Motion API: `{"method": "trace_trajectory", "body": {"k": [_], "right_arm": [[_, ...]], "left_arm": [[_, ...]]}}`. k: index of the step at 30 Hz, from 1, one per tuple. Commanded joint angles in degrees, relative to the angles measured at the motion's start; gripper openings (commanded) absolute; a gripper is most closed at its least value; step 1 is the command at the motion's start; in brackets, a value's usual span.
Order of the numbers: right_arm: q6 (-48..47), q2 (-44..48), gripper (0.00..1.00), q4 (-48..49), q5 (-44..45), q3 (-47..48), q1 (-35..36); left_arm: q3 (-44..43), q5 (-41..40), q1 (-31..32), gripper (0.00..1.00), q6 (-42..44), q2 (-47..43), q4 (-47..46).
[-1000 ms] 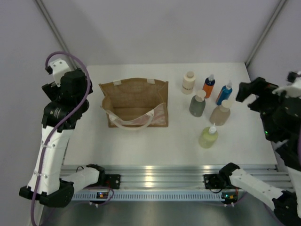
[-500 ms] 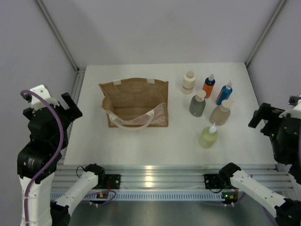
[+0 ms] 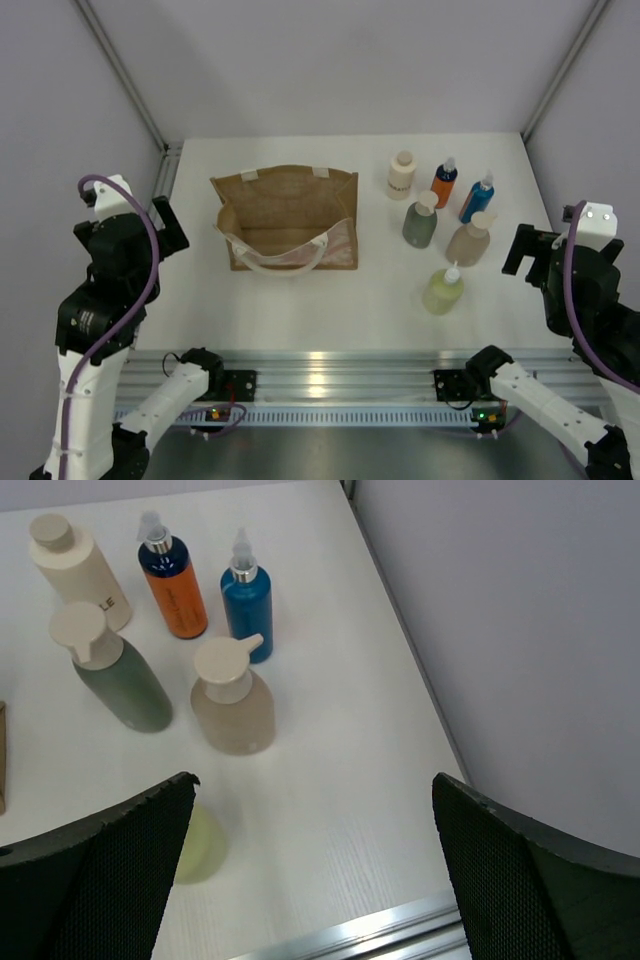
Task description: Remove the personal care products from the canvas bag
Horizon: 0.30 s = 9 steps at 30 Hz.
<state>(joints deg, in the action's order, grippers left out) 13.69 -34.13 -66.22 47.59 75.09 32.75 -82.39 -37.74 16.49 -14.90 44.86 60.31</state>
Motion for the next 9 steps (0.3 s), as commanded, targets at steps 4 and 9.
{"method": "trace_trajectory", "body": {"k": [4,9], "right_arm": [[-0.9,1.3,1.00,5.8,0.7,-0.6,-0.8],[-1.9,1.3,1.00,5.9,0.0,0.3,-0.7]], "left_arm": [[-0.8,-3.7,-0.1,0.99,1.5,0.0,-0.2],[0.8,-3.6,-0.1,0.99,-0.8,-1.2,-0.1]]}}
